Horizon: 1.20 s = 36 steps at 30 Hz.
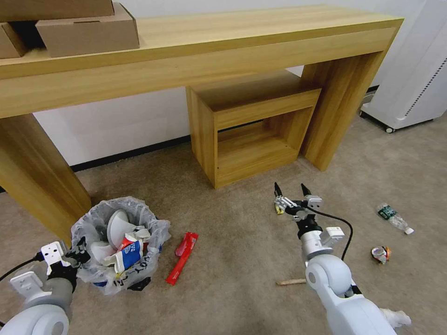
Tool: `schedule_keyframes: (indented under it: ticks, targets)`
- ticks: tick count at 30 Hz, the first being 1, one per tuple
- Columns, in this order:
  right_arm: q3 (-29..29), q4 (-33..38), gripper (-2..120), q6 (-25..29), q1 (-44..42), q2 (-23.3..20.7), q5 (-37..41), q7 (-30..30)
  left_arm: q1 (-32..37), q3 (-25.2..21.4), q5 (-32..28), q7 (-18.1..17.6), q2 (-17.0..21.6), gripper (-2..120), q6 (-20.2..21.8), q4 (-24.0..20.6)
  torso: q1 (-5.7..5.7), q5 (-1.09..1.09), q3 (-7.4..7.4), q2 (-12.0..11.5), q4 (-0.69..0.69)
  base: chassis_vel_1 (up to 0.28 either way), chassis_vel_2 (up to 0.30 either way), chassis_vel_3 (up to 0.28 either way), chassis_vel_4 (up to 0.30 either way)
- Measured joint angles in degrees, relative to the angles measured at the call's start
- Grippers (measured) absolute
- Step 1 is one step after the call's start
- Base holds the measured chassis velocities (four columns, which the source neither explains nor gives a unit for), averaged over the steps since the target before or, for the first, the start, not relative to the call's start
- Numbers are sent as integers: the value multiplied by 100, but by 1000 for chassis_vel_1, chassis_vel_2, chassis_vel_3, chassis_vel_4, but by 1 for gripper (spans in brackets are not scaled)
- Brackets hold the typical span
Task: Pick up the trash bin and place the garbage on the floor into it.
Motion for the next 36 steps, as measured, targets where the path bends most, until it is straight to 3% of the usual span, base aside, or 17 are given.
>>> schedule_keyframes:
  ticks: [10,14,17,18,22,26,31,36]
  targets:
    - [49,63,100,-104,-80,-9,-6,51,-19,16,-1,0,8,1,2,41,0,0,0,0,-1,0,0,0,0]
    - [-142,153,100,-571,9,-54,301,347,-33,49,1,1,13,1,2,45,0,0,0,0,-2,0,0,0,0]
    - [-721,255,100,-1458,413,-133,1436,1160,-44,67,22,1,-2,1,1,48,0,-1,0,0,-1,0,0,0,0]
    - [-721,255,100,-1458,413,-133,1436,1160,-44,67,22,1,-2,1,1,48,0,-1,0,0,-1,0,0,0,0]
    - [-1611,-192,100,-2243,1147,48,2741,2183,-5,43,38,0,-55,1,1,-8,0,0,1,0,-1,0,0,0,0]
    - [-1943,-595,100,-2492,1478,268,3179,2585,29,24,50,-1,-97,1,1,-41,0,-1,1,0,1,0,0,0,0]
    - [-2470,-1347,100,-2984,2107,814,4253,3460,63,-6,108,-3,-183,1,-1,-88,0,-1,0,0,-1,0,0,0,0]
    - [-2867,-2068,100,-3082,2442,1141,4534,3659,59,-23,145,-11,-261,1,-1,-110,0,-1,1,0,-1,0,0,0,0]
